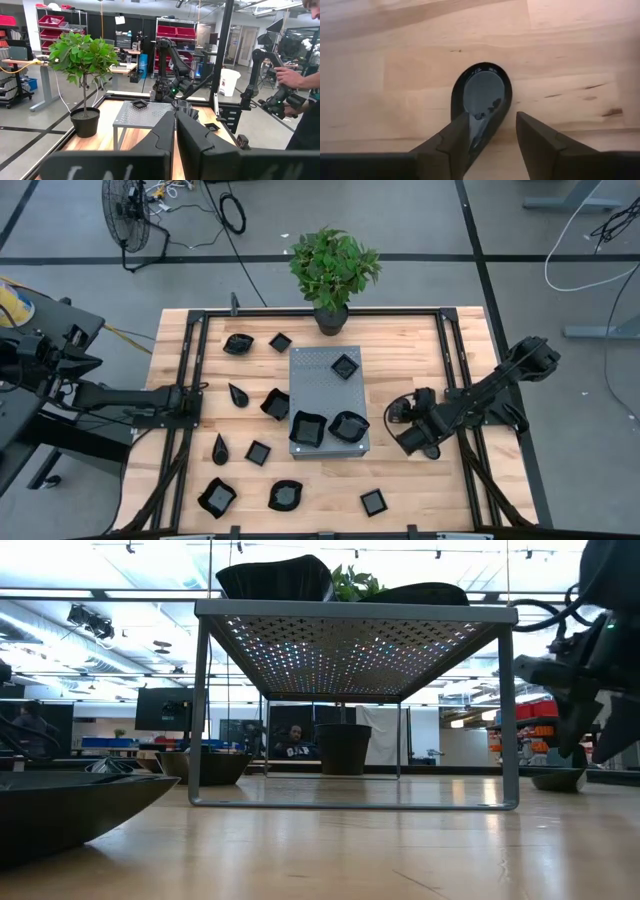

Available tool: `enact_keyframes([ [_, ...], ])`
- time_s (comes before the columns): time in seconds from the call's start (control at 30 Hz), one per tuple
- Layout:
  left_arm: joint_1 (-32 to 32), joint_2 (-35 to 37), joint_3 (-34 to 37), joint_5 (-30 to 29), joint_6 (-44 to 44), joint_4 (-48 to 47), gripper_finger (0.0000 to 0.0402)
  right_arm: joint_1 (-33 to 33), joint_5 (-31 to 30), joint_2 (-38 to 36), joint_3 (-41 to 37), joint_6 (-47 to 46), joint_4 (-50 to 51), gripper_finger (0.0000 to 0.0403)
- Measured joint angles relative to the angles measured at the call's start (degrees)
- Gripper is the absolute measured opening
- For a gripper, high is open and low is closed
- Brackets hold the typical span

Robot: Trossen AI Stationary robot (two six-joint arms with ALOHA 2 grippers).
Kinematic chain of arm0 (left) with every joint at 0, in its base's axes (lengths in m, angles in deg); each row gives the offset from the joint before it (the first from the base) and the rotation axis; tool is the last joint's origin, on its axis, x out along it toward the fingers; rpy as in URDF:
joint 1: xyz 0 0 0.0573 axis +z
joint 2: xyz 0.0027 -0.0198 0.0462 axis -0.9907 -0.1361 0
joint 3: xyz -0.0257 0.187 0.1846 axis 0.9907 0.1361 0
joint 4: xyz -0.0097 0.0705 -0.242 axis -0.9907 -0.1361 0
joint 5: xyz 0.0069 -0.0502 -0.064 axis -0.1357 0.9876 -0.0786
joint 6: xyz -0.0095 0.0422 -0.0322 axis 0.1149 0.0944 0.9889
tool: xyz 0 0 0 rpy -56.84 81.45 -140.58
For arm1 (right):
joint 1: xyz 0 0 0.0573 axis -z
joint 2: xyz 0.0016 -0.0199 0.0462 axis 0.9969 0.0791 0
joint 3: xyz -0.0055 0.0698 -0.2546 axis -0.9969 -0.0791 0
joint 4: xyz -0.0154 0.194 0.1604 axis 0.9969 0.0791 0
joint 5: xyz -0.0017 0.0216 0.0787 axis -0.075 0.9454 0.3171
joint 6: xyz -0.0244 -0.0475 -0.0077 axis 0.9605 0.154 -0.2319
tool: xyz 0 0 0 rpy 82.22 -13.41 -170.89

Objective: Pick & Place Mini shaped plates
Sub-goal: Put the black bowl on the shelf

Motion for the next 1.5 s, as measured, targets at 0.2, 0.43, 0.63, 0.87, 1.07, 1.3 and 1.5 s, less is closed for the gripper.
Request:
enact_keyframes([
  [0.2,0.0,0.0,0.0,0.0,0.0,0.0,0.0023,2.0,0.0,0.0,-2.3,0.0,-5.3,0.0165],
  [0.43,0.0,0.0,0.0,0.0,0.0,0.0,0.0023,2.8,1.4,0.0,-4.7,0.0,-8.3,0.0165],
  [0.63,0.0,0.0,0.0,0.0,0.0,0.0,0.0023,3.9,1.4,0.0,-5.9,0.0,-9.3,0.0165],
  [0.87,0.0,0.0,0.0,0.0,0.0,0.0,0.0023,4.6,1.3,0.0,-6.0,0.0,-10.3,0.0131],
  [1.07,0.0,0.0,0.0,0.0,0.0,0.0,0.0023,4.6,1.0,0.0,-6.0,0.0,-11.1,0.0072],
  [1.3,0.0,0.0,0.0,0.0,0.0,0.0,0.0023,4.6,1.0,0.0,-6.0,0.5,-11.7,0.0021],
  [1.5,0.0,0.0,0.0,0.0,0.0,0.0,0.0023,4.6,1.0,0.0,-6.0,0.7,-12.0,0.0005],
])
